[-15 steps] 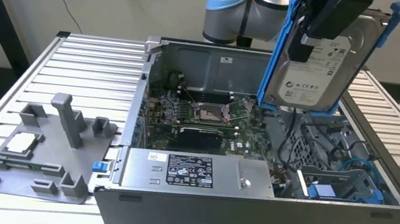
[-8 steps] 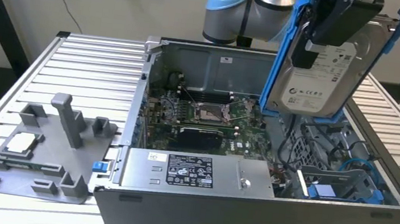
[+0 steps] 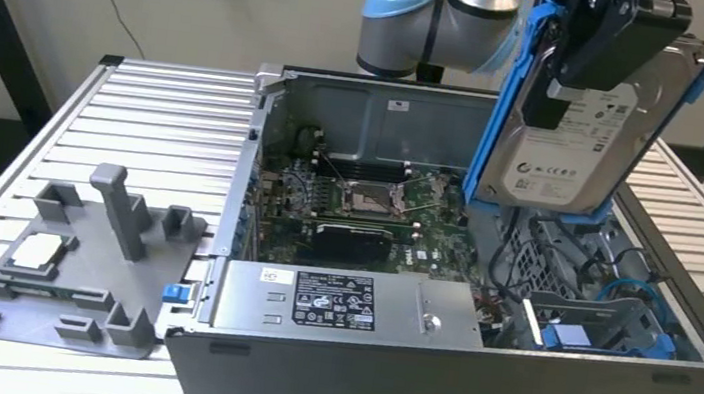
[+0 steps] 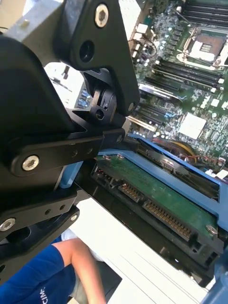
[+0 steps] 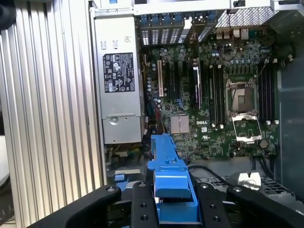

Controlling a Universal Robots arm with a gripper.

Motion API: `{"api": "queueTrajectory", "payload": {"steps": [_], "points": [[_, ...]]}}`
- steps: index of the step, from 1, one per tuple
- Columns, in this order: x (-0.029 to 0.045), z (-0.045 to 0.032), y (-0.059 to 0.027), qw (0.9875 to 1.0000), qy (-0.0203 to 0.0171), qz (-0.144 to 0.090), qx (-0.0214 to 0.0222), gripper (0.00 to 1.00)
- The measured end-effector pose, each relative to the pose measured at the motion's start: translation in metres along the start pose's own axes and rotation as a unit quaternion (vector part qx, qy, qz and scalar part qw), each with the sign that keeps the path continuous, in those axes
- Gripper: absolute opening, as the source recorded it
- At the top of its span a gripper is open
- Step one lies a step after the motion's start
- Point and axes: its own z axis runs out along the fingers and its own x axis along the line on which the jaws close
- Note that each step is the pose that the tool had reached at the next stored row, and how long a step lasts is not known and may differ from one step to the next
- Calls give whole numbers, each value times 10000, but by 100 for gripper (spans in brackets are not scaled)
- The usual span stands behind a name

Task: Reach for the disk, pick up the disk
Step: 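Pick up the disk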

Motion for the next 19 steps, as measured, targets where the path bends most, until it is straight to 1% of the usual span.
{"api": "queueTrajectory", "payload": {"steps": [4,19], "points": [[25,19,-53,10000,0,0,0,0],[173,85,-372,10000,0,0,-6,0]]}}
